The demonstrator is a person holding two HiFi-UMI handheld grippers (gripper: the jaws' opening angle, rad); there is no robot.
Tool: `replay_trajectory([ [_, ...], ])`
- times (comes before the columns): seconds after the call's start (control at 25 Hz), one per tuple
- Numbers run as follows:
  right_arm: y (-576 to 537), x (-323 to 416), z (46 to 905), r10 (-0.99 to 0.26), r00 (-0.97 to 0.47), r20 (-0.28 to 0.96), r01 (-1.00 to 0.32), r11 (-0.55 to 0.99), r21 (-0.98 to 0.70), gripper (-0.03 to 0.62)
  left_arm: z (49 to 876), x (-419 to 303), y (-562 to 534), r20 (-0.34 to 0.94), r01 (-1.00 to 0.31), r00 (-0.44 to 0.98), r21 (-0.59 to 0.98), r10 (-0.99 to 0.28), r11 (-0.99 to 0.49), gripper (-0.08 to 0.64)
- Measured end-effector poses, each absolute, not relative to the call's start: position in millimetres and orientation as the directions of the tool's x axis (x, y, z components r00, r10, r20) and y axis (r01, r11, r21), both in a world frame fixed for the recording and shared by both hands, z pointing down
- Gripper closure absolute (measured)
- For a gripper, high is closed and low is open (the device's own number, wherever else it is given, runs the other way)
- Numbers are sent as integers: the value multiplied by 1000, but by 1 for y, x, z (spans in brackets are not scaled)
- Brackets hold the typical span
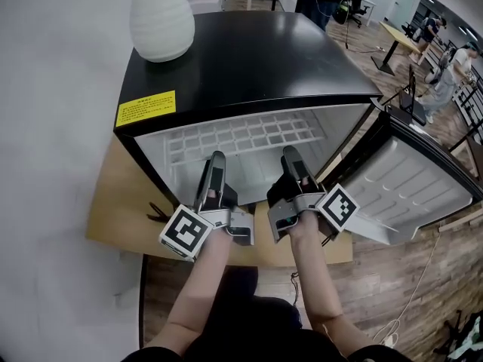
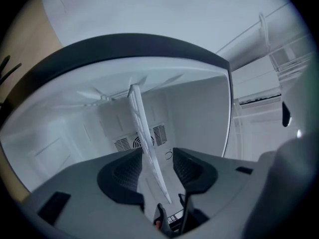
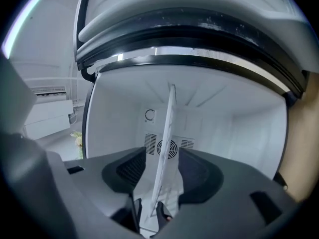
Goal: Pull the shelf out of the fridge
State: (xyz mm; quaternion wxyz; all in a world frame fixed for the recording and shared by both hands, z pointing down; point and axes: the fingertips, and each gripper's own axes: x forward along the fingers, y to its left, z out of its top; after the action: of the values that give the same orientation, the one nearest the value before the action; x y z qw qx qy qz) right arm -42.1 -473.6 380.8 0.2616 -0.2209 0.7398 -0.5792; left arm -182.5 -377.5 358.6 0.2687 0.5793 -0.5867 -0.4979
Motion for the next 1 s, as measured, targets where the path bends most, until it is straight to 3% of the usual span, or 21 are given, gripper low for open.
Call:
replay_trajectory([
  [0.6,-516,-73,385,-625,-771,-121,23,163,-986,436,352,-200,-408,-246,-426,-241,896,-939,-126,390],
  [0.84,-525,-78,382,-637,-756,-148,40,181,-983,517,362,-206,-414,-202,-420,-253,904,-946,-81,479],
  [0.88,-525,-78,380,-637,-755,-153,40,188,-981,558,362,-206,-415,-202,-423,-249,903,-947,-81,483],
  [1.0,-525,-78,378,-642,-755,-134,3,201,-980,571,362,-207,-414,-208,-423,-249,902,-946,-86,483],
])
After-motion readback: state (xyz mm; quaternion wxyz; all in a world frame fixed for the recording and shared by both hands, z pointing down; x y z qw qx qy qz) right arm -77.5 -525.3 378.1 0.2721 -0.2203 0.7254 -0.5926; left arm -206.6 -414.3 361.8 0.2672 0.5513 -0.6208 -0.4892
